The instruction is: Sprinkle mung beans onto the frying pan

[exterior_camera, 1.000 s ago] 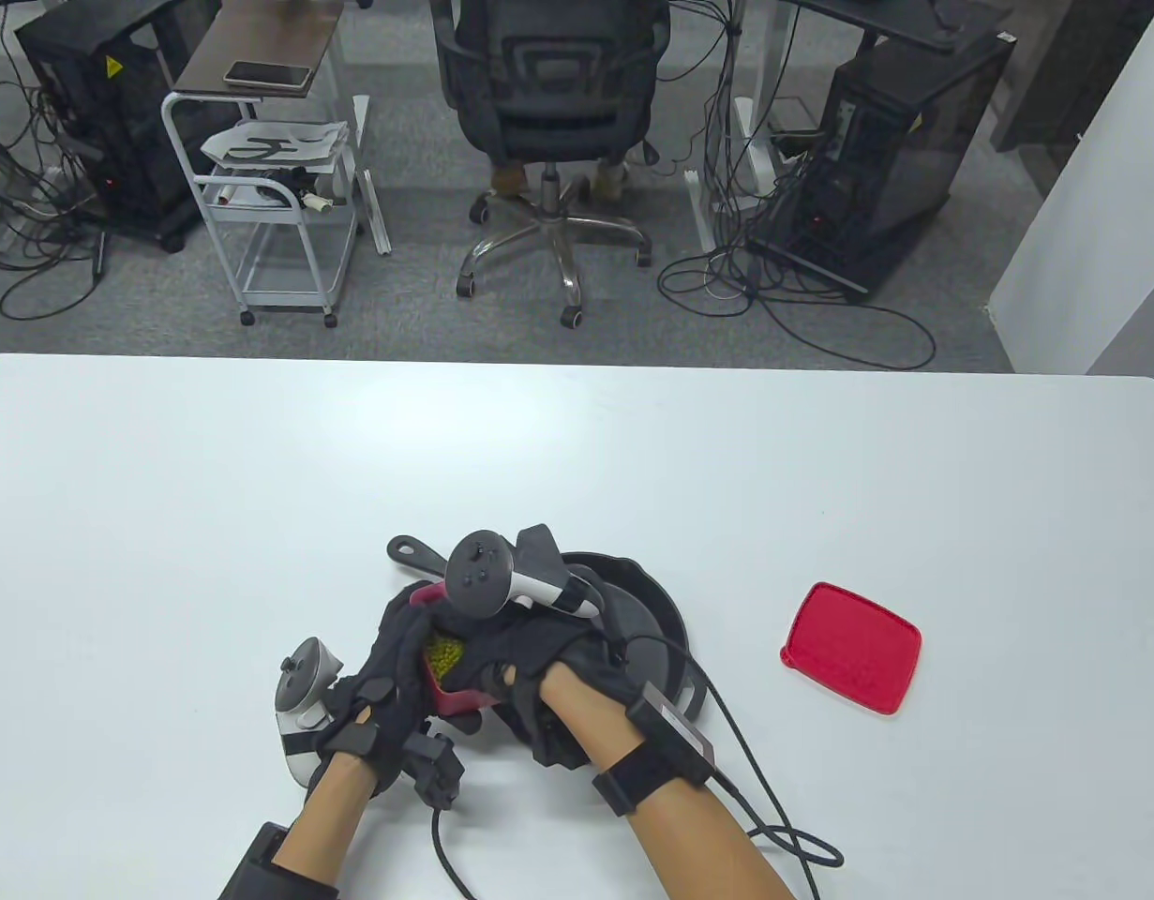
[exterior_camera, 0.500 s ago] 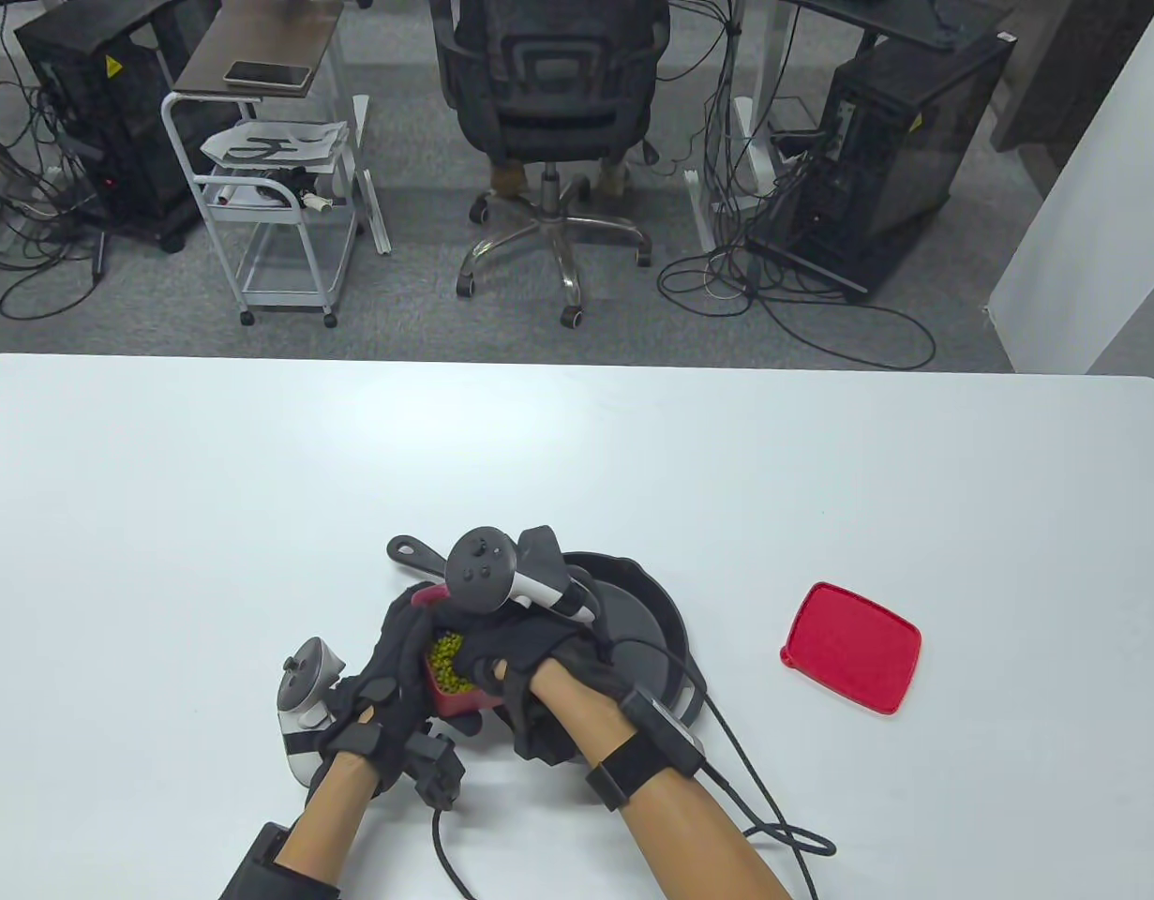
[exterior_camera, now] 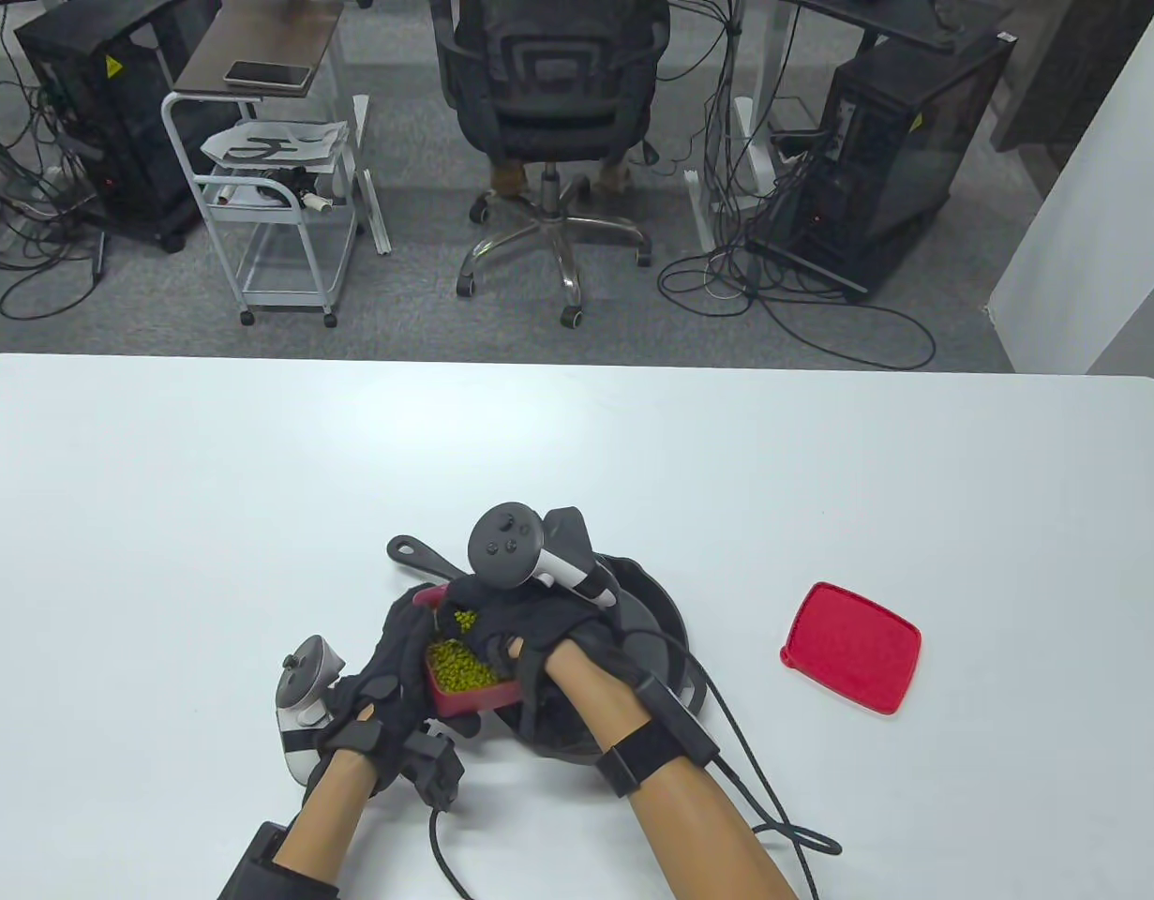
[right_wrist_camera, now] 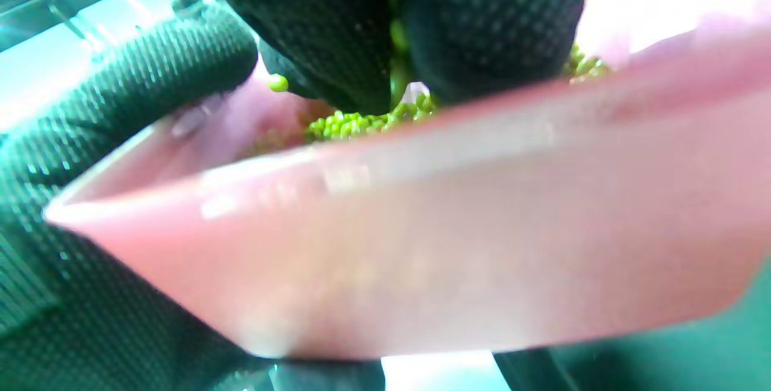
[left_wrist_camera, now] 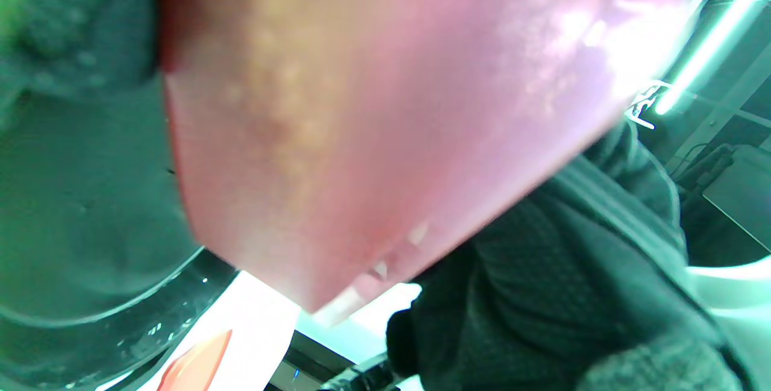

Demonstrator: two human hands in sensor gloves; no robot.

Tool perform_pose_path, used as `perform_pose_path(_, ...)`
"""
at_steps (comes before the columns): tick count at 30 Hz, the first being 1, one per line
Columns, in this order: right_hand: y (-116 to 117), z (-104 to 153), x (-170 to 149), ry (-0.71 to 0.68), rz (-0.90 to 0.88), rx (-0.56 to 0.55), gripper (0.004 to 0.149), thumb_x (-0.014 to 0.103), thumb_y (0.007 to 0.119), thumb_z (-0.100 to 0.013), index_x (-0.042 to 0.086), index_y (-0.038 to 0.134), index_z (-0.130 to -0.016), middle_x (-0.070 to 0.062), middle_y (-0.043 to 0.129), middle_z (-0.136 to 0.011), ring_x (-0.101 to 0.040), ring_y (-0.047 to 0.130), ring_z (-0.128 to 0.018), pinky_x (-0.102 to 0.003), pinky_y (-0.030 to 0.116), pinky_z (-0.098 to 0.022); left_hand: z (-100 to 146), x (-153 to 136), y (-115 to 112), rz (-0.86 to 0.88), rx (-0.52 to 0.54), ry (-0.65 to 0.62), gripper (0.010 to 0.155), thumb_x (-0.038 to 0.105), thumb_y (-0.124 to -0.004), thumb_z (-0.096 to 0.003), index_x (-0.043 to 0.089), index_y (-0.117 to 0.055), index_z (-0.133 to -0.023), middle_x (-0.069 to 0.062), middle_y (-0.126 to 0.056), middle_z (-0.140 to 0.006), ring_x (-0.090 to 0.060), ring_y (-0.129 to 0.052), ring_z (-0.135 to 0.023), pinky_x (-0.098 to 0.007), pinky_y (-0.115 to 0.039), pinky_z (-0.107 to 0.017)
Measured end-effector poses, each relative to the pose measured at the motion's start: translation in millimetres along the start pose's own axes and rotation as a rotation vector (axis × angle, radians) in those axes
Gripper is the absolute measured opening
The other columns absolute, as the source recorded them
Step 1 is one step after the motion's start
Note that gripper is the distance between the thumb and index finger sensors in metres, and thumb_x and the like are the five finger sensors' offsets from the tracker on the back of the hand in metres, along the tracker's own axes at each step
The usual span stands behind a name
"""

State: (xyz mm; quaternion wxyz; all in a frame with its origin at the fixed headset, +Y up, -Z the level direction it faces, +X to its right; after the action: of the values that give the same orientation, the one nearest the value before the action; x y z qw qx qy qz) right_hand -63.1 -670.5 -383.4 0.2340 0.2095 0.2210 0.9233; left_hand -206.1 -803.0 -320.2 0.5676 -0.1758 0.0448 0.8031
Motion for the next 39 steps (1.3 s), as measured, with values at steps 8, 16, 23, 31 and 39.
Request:
perform_pose_path(8, -27.9, 8.6, -22.0, 0.023, -0.088, -0.058, 0.038, 0.013, 0.092, -0.048, 0.026, 0.083, -0.082, -0.014, 0.080, -0.093, -0.042, 0.091, -0.062, -0.029, 0.092, -0.028, 0.4, 1.0, 0.6, -0.003, 0.003, 0.003, 0.076, 0.074, -0.062, -0.0469, 0.040, -0.033, -0.108, -0.018, -0.052, -0.105, -0.041, -0.090, -0.066, -0.046, -0.093, -0.023)
perform_pose_path(16, -46.2, 17.2, -74.5, 0.111, -0.169, -0.106, 0.037, 0.014, 0.092, -0.048, 0.026, 0.082, -0.082, -0.014, 0.080, -0.093, -0.041, 0.091, -0.062, -0.029, 0.092, -0.028, -0.3, 2.6, 2.6, -0.010, 0.011, -0.005, 0.076, 0.074, -0.062, -0.0468, 0.040, -0.033, -0.108, -0.018, -0.052, -0.105, -0.041, -0.090, -0.066, -0.046, -0.093, -0.023)
perform_pose_path(23, -2.2, 7.6, -123.9, 0.301, -0.057, 0.062, 0.038, 0.016, 0.090, -0.051, 0.026, 0.080, -0.086, -0.014, 0.079, -0.094, -0.041, 0.090, -0.064, -0.030, 0.092, -0.031, -1.4, 6.7, 9.5, 0.009, 0.034, -0.017, 0.076, 0.075, -0.062, -0.0470, 0.040, -0.033, -0.108, -0.017, -0.051, -0.105, -0.041, -0.090, -0.066, -0.046, -0.093, -0.023)
perform_pose_path(31, 23.5, -13.9, -119.9, 0.286, -0.011, 0.088, 0.037, 0.017, 0.088, -0.052, 0.025, 0.081, -0.087, -0.014, 0.080, -0.094, -0.041, 0.090, -0.065, -0.030, 0.092, -0.033, -0.2, 7.5, 11.4, 0.005, 0.041, -0.015, 0.076, 0.074, -0.062, -0.0468, 0.040, -0.033, -0.108, -0.018, -0.052, -0.105, -0.041, -0.090, -0.066, -0.046, -0.093, -0.023)
perform_pose_path(39, 0.4, -24.5, -122.6, 0.303, 0.070, -0.067, 0.038, 0.016, 0.086, -0.052, 0.024, 0.081, -0.088, -0.014, 0.081, -0.095, -0.041, 0.091, -0.066, -0.032, 0.093, -0.035, 0.1, 8.7, 11.9, 0.012, 0.040, -0.019, 0.076, 0.075, -0.062, -0.0468, 0.040, -0.033, -0.108, -0.017, -0.052, -0.105, -0.041, -0.090, -0.066, -0.046, -0.093, -0.023)
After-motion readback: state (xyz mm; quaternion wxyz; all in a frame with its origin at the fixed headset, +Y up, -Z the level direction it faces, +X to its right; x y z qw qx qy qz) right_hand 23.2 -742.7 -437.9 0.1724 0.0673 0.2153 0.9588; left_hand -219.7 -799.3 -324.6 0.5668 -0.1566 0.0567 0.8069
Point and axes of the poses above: the tracker on the back of each hand, its own x axis roughly to the thumb side, its own z axis roughly from the fingertips to the wrist, y = z × x, the point moved 4 cm from there along -z, roughly from the wrist to the fingertips
